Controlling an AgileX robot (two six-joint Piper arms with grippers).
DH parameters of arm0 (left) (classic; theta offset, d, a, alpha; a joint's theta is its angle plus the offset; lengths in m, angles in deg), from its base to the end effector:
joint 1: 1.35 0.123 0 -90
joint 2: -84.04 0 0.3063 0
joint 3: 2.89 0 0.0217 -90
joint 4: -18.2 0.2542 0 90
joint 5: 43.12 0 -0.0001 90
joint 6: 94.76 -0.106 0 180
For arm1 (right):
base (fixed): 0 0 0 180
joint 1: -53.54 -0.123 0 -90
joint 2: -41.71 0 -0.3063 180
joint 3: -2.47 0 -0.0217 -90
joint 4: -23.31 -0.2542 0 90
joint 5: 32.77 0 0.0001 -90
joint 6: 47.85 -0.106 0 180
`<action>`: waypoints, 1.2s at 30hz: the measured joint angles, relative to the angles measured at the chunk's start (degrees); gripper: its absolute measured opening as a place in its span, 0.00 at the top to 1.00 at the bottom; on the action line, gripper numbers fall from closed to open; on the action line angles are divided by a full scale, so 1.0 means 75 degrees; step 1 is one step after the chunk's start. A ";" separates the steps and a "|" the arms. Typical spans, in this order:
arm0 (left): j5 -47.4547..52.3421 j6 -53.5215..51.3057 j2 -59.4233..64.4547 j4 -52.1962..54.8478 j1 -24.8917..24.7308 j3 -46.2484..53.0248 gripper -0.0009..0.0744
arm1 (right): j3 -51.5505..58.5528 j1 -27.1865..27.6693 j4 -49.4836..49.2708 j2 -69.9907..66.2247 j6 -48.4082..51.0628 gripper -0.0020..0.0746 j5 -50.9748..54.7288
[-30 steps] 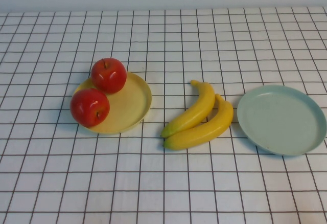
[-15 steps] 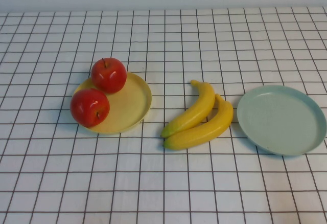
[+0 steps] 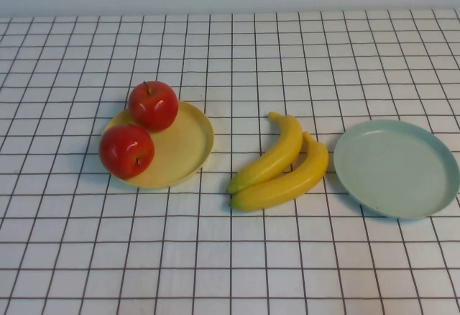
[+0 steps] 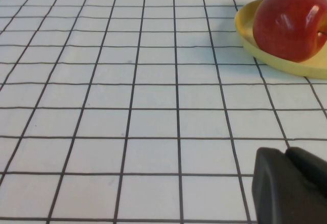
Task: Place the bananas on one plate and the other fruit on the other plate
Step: Put another type of fruit in the right plate
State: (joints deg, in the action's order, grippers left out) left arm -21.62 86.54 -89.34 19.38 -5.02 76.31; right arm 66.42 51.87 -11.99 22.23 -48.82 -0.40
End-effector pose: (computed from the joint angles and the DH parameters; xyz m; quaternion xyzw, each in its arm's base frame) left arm 0.0488 -0.0023 0.1668 0.0221 0.8052 -0.0170 0.5924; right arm 0.0545 0.0344 0.2399 0.1257 0.8080 0.2852 0.4999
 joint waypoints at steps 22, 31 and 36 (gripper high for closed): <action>0.0000 0.0000 0.0000 0.0000 0.0000 0.0000 0.99 | -0.6244 -0.3626 0.4580 -0.9219 -0.0765 0.99 0.3758; 0.0000 0.0000 0.0000 0.0000 0.0000 0.0000 0.99 | -0.8883 -0.3778 0.4101 -1.1358 -0.0722 0.85 0.4425; 0.0000 0.0000 0.0000 0.0000 0.0000 0.0000 0.99 | -1.0047 -0.3763 0.4071 -1.2507 -0.1140 0.45 0.4712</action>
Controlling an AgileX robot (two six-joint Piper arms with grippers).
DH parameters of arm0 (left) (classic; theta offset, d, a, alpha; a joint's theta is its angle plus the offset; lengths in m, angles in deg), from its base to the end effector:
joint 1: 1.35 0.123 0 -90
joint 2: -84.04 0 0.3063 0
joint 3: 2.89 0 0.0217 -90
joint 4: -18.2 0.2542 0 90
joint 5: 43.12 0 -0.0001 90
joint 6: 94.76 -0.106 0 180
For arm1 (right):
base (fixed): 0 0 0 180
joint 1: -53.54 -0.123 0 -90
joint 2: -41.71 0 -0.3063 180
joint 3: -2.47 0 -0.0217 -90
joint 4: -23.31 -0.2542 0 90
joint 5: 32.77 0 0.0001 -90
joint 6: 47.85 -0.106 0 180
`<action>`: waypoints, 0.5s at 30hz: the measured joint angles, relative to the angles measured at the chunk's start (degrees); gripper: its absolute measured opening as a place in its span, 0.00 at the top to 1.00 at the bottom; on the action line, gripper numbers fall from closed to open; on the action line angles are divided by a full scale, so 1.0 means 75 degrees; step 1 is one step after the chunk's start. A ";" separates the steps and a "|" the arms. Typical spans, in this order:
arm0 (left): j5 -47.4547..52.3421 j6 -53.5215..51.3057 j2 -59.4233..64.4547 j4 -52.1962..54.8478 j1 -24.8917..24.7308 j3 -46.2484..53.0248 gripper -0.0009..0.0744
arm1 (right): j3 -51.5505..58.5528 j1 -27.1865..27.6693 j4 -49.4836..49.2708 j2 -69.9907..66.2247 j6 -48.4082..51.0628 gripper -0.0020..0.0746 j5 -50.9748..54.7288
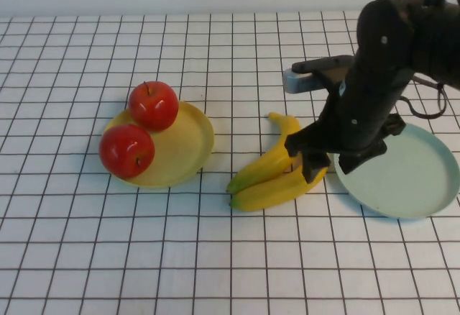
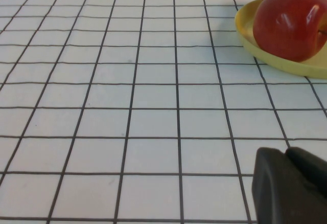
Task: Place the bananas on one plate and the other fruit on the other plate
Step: Put another type of fruit in the right plate
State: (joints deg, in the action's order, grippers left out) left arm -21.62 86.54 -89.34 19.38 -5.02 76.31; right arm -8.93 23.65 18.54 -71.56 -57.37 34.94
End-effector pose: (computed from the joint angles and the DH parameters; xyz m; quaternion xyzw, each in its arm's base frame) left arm 0.0488 -0.0023 0.1668 0.0221 0.8052 -0.0170 0.5924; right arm 0.3370 0.2031 0.2694 -0.1639 0.9815 0.0680 0.0720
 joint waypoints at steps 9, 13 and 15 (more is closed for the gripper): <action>0.0000 0.0000 0.0000 0.0000 0.0000 0.0000 0.99 | -0.0963 0.0000 0.0019 -0.1420 -0.1654 0.33 -0.0109; 0.0000 0.0000 0.0000 0.0000 0.0000 0.0000 0.99 | -0.0981 0.0012 0.0087 -0.1695 -0.2176 0.34 -0.0286; 0.0000 0.0000 0.0000 0.0000 0.0000 0.0000 0.99 | -0.1012 0.0016 0.0099 -0.1730 -0.2363 0.34 -0.0344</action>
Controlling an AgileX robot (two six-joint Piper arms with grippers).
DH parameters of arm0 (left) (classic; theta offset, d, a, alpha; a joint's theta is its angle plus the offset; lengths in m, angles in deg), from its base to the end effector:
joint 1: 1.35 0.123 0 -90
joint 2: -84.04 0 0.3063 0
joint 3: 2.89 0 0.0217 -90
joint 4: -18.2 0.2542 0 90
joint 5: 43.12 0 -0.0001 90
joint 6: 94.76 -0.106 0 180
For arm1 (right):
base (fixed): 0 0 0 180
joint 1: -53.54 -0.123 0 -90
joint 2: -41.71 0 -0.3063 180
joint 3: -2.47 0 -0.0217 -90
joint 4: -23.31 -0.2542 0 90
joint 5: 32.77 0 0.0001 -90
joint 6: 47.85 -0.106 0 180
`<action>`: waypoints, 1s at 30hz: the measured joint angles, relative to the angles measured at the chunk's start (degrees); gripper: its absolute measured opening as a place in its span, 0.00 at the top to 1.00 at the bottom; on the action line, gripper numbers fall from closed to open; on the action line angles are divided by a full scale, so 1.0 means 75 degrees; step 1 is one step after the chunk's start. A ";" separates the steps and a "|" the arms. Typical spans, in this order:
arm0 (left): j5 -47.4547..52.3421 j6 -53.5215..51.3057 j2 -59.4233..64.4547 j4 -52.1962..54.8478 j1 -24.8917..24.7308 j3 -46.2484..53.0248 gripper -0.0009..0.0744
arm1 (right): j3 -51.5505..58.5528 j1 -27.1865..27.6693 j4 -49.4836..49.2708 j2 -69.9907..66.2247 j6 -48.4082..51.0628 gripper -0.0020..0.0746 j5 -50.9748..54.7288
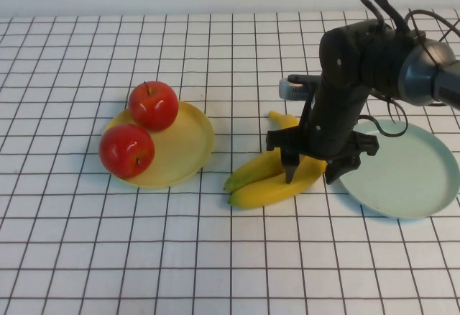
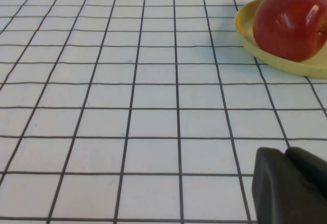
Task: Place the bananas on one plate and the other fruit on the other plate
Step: Put another type of fruit in the right plate
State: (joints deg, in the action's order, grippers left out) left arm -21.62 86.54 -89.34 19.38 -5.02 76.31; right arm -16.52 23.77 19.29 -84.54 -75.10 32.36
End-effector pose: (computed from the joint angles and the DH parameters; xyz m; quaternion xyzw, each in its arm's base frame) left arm 0.0488 -0.0023 0.1668 0.0221 0.8052 -0.0170 0.5924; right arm 0.3823 0.2265 0.2105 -0.0093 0.9972 0.0604 0.0427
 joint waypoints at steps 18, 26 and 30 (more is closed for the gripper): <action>0.0000 0.0000 0.0000 0.0000 0.0000 0.0000 0.99 | -0.0034 0.0077 -0.0924 -0.0216 -0.0392 0.34 -0.1548; 0.0000 0.0000 0.0000 0.0000 0.0000 0.0000 0.99 | -0.0034 0.0077 -0.1054 -0.0231 -0.0797 0.35 -0.2156; 0.0000 0.0000 0.0000 0.0000 0.0000 0.0000 0.99 | -0.0034 0.0077 -0.1020 -0.0182 -0.0987 0.35 -0.2304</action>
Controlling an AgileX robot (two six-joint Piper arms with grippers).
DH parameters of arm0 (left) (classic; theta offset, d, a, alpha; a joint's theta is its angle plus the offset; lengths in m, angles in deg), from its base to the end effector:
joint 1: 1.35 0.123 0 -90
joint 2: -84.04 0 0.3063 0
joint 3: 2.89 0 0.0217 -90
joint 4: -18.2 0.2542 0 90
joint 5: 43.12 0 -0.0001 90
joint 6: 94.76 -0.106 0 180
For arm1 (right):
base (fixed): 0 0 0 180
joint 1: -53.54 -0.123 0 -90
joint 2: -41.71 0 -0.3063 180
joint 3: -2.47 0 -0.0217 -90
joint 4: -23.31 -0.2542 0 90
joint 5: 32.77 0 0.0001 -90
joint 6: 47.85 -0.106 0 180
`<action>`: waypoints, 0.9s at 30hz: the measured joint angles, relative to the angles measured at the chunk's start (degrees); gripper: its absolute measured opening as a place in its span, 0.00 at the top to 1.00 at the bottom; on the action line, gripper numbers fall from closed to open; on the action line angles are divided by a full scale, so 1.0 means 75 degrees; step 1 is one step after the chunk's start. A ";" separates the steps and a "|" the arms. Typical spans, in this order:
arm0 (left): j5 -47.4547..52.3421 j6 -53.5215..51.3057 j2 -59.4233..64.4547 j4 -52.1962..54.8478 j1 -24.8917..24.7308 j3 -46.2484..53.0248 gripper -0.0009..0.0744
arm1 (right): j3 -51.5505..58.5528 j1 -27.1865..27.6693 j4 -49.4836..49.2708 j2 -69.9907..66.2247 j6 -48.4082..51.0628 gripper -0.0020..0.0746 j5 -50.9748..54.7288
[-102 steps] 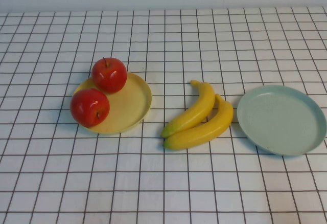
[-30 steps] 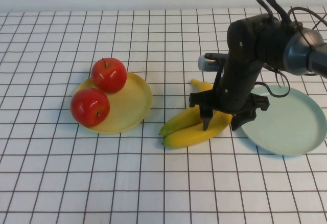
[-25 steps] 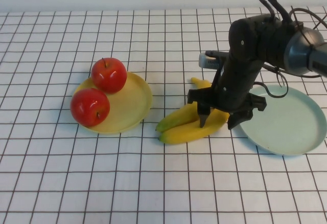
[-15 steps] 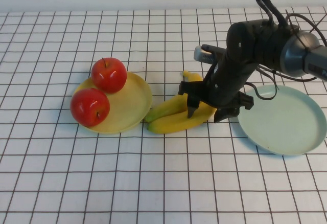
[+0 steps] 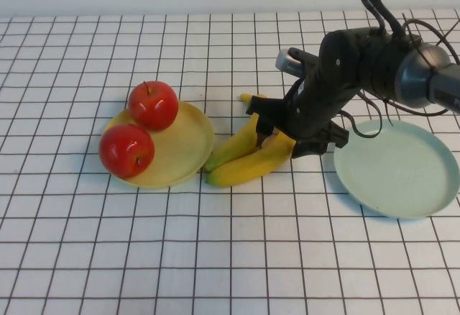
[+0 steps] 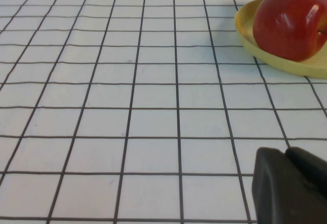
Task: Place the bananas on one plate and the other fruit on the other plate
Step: Put another type of fruit in the right plate
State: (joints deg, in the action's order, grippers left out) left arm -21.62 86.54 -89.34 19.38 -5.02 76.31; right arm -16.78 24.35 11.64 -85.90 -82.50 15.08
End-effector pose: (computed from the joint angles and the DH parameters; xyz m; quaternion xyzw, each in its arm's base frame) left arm 0.0488 -0.0023 0.1668 0.0221 0.8052 -0.0170 0.5924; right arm 0.4097 0.2471 0.2107 0.0975 0.9699 0.1830 0.1276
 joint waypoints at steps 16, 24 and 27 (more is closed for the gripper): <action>0.0000 0.0000 0.0000 0.0000 0.0000 0.0000 0.99 | 0.0030 0.0000 0.0322 -0.0321 -0.0126 0.48 -0.0070; 0.0000 0.0000 0.0000 0.0000 0.0000 0.0000 0.99 | 0.0064 0.0148 0.1694 0.1748 0.1390 0.54 0.1357; 0.0000 0.0000 0.0000 0.0000 0.0000 0.0000 0.99 | 0.0100 0.0443 0.2185 0.2304 0.2128 0.54 0.2545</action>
State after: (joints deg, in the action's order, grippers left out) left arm -21.62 86.54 -89.34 19.38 -5.02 76.31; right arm -16.03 27.68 28.02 -68.62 -66.54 34.16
